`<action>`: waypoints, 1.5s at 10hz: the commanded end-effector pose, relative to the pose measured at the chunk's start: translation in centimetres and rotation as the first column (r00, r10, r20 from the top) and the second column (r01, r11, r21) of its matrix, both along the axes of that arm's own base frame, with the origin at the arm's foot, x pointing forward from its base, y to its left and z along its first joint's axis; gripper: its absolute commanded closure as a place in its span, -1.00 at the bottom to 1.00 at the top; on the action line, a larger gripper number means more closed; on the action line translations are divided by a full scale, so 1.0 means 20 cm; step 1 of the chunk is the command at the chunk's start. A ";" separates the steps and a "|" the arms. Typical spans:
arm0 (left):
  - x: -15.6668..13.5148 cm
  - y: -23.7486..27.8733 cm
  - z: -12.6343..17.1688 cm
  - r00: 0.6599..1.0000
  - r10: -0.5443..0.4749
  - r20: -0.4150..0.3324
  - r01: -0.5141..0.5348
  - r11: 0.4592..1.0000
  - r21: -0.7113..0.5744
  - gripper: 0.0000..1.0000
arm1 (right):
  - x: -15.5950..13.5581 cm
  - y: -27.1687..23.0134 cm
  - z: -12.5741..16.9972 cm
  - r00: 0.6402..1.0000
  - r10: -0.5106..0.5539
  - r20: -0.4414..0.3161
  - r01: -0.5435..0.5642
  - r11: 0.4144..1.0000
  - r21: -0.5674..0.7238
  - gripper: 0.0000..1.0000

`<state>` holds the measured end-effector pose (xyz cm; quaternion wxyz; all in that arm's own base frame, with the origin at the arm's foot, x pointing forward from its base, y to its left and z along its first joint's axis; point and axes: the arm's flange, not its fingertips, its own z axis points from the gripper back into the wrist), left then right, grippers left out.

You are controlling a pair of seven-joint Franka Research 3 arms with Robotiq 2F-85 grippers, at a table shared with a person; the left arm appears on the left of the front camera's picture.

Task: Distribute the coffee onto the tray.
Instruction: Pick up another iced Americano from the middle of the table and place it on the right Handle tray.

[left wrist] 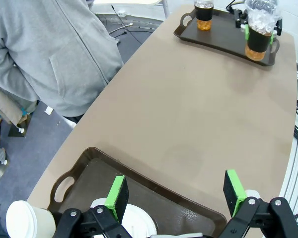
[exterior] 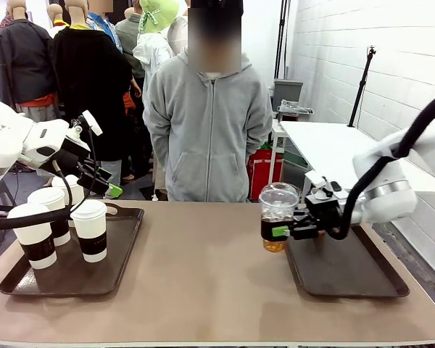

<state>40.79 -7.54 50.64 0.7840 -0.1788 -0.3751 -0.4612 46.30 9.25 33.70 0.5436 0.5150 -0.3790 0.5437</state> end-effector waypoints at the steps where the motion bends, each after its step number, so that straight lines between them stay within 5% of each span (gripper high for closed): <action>1: 0.02 0.01 -0.02 1.000 -0.020 0.017 0.021 1.000 -0.019 -1.00 | -0.07 -0.10 0.02 0.999 -0.039 0.022 0.038 0.999 0.020 -0.26; 9: 0.02 0.01 -0.02 1.000 -0.020 0.017 0.021 1.000 -0.019 -1.00 | -0.05 -0.15 -0.03 0.998 -0.058 -0.001 0.058 0.998 -0.004 -0.26; 15: 0.02 0.01 -0.02 1.000 -0.020 0.017 0.021 1.000 -0.019 -1.00 | -0.17 -0.54 -0.22 0.971 -0.226 0.083 0.228 0.974 -0.016 -0.26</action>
